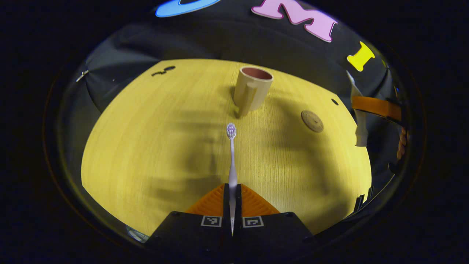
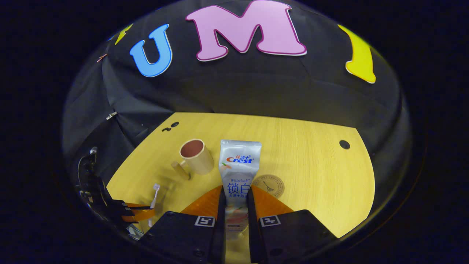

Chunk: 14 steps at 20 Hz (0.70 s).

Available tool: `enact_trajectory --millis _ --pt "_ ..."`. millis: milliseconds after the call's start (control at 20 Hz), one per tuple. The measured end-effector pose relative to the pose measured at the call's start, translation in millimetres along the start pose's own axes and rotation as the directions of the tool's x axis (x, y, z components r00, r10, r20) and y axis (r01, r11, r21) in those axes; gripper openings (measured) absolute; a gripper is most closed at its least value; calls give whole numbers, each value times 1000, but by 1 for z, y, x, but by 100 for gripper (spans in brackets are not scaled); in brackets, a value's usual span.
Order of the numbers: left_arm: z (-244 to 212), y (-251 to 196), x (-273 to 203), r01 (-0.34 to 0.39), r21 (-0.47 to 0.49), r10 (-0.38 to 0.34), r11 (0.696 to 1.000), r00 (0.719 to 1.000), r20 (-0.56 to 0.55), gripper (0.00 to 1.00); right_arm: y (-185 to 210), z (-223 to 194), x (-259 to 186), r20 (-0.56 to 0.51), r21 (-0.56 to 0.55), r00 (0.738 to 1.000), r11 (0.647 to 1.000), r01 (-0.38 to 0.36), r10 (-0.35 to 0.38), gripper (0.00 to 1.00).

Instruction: Put the toothbrush and toothpaste on the desktop into the cup, then pick up the cup and place it on the coaster on the desktop.

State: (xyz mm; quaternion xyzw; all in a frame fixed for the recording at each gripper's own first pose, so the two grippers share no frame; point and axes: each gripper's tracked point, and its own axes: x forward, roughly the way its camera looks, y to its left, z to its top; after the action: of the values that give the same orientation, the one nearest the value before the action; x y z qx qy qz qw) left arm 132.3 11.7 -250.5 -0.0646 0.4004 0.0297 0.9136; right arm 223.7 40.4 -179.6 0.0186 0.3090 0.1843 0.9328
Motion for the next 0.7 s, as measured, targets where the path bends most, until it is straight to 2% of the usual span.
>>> enact_trajectory --millis 150,300,500,700 --pt "16 2 -23 15 -31 -11 999 994 108 6 14 40 14 107 5 994 1000 7 -7 29" --pt "22 5 -41 29 -66 -18 997 986 167 6 35 68 24 201 -8 980 1000 8 -6 29" --pt "31 7 -60 75 -173 -37 982 976 217 6 65 87 49 239 -25 971 1000 -10 15 29" --pt "43 18 -83 67 -186 -11 980 959 283 6 88 109 77 280 -54 959 998 -12 27 29"
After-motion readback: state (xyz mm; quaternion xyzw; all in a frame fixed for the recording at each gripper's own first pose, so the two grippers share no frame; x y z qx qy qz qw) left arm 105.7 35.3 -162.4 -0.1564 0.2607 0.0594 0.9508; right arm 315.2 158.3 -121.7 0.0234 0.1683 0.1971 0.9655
